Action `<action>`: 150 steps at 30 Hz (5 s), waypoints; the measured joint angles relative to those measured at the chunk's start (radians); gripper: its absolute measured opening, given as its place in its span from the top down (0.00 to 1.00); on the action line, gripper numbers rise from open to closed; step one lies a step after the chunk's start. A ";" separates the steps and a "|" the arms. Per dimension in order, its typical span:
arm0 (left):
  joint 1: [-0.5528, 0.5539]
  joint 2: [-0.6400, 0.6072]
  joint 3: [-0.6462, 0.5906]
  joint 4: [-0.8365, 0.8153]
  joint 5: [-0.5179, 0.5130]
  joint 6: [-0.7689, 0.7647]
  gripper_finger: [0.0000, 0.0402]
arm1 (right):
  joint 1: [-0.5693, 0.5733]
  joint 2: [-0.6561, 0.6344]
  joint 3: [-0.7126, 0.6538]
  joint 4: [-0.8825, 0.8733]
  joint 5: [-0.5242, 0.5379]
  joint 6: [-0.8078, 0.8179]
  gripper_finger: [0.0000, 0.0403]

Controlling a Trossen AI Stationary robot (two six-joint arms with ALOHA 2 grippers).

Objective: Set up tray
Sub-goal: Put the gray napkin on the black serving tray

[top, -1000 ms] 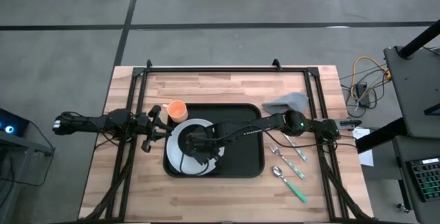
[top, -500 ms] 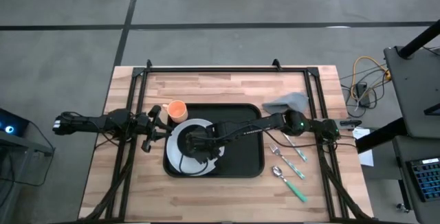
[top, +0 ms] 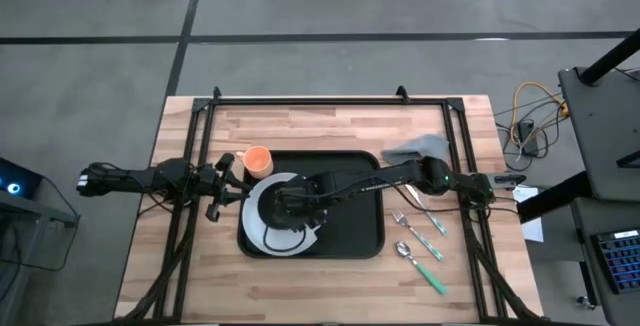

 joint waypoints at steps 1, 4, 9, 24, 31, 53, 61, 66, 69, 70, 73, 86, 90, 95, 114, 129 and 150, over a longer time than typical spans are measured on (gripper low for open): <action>0.000 0.000 0.000 0.000 0.000 0.000 0.80 | 0.000 -0.007 0.000 -0.013 0.002 0.010 0.65; 0.000 0.000 0.000 0.000 0.000 0.000 0.80 | 0.001 -0.027 0.000 -0.066 0.012 0.044 0.64; 0.000 0.000 0.000 0.000 0.000 0.000 0.80 | -0.005 -0.047 0.001 -0.213 0.046 0.113 0.65; 0.000 0.000 0.000 0.000 0.000 0.000 0.80 | -0.085 -0.049 -0.007 -0.396 0.042 0.202 0.72; 0.000 0.000 0.000 0.000 0.000 0.000 0.80 | -0.158 -0.133 -0.203 -0.384 0.016 0.233 0.73; 0.000 0.000 0.000 0.000 0.000 0.000 0.80 | -0.427 -0.817 -1.192 0.161 0.227 0.285 0.66; 0.000 0.000 0.000 0.000 0.000 0.000 0.80 | -0.528 -0.806 -1.251 0.238 0.230 0.250 0.53; 0.000 0.000 0.000 0.000 0.000 0.000 0.80 | -0.554 -0.801 -1.270 0.266 0.229 0.227 0.50; 0.000 0.000 0.000 0.000 0.000 0.000 0.80 | -0.553 -0.800 -1.279 0.269 0.225 0.222 0.50; 0.000 0.000 0.000 0.000 0.000 0.000 0.80 | -0.553 -0.800 -1.282 0.277 0.225 0.222 0.50; 0.000 0.000 0.000 0.000 0.000 0.000 0.80 | -0.554 -0.800 -1.293 0.283 0.222 0.223 0.50; 0.000 0.000 0.000 0.000 0.000 0.000 0.80 | -0.556 -0.800 -1.342 0.337 0.219 0.207 0.62; 0.000 0.000 0.000 0.000 0.000 0.000 0.80 | -0.557 -0.800 -1.342 0.337 0.219 0.207 0.78; 0.000 0.000 0.000 0.000 0.000 0.000 0.80 | -0.565 -0.800 -1.342 0.333 0.216 0.207 0.96; 0.000 0.000 0.000 0.000 0.000 0.000 0.80 | -0.561 -0.928 -1.222 0.252 0.203 0.364 0.98; 0.000 0.000 0.000 0.000 0.000 0.000 0.80 | -0.445 -1.177 -1.276 0.418 0.200 0.484 0.98; 0.000 0.000 0.000 0.000 0.000 0.000 0.80 | -0.488 -0.971 -1.297 0.763 -0.111 0.140 0.98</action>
